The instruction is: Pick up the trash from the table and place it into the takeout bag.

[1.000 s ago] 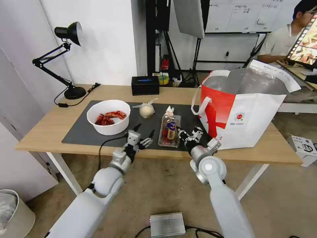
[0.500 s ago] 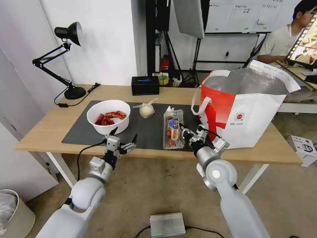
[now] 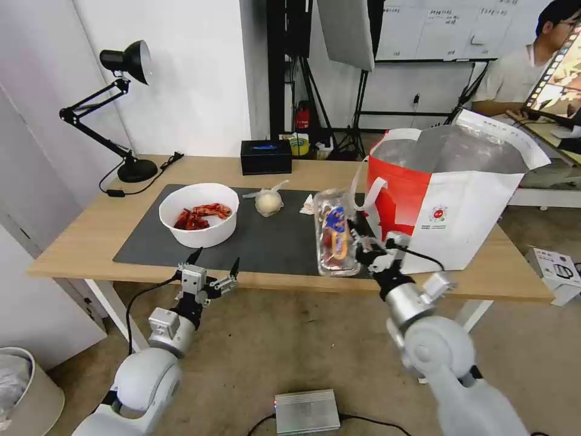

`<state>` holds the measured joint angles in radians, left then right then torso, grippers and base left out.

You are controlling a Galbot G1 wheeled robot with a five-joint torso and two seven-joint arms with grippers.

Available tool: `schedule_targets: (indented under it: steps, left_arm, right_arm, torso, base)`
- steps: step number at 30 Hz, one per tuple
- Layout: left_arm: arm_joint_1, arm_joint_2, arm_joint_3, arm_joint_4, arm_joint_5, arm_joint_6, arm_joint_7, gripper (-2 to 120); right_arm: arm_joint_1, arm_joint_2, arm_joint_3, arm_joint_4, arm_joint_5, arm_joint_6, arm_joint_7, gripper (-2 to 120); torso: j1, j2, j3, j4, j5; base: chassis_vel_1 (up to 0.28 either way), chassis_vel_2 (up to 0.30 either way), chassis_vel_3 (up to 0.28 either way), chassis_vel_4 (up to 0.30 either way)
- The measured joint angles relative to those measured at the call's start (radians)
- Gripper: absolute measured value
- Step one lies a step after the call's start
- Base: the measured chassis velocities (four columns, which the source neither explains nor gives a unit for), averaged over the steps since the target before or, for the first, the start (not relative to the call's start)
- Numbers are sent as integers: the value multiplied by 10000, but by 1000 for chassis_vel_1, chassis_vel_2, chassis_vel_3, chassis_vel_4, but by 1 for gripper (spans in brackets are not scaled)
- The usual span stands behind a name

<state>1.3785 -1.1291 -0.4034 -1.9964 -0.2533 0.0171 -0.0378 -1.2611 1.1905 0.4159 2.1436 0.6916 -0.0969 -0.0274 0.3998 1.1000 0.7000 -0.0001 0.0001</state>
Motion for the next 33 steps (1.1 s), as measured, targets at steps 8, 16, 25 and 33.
schedule_targets:
  steps: [8,16,25,33]
  left_arm:
    - [260,-278,-51,-107,224,-159,148,100]
    - [310,-318,-104,-109,274,-383,248,100]
    - [338,-367,-140,-121,284,-422,272,100]
    - [397,-421,-169,-104,361,-423,276,100]
  right_arm:
    - [-361,-275,769,597,-863,1740,-353,0]
    - [-415,-267,1666,864,-946,2564,-267,0]
    - [231,-304,2065,621,-525,2769,587,0]
    - [949,-402,2504,301,73,2731,917,0]
  torso:
    - [1,0,0,0,-1]
    - [1,0,0,-1,1]
    - [1,-1,0,0,0]
    - [1,-1,1,1,0]
  base:
    - [0,0,0,0]
    - [0,0,0,0]
    - [0,0,0,0]
    - [0,0,0,0]
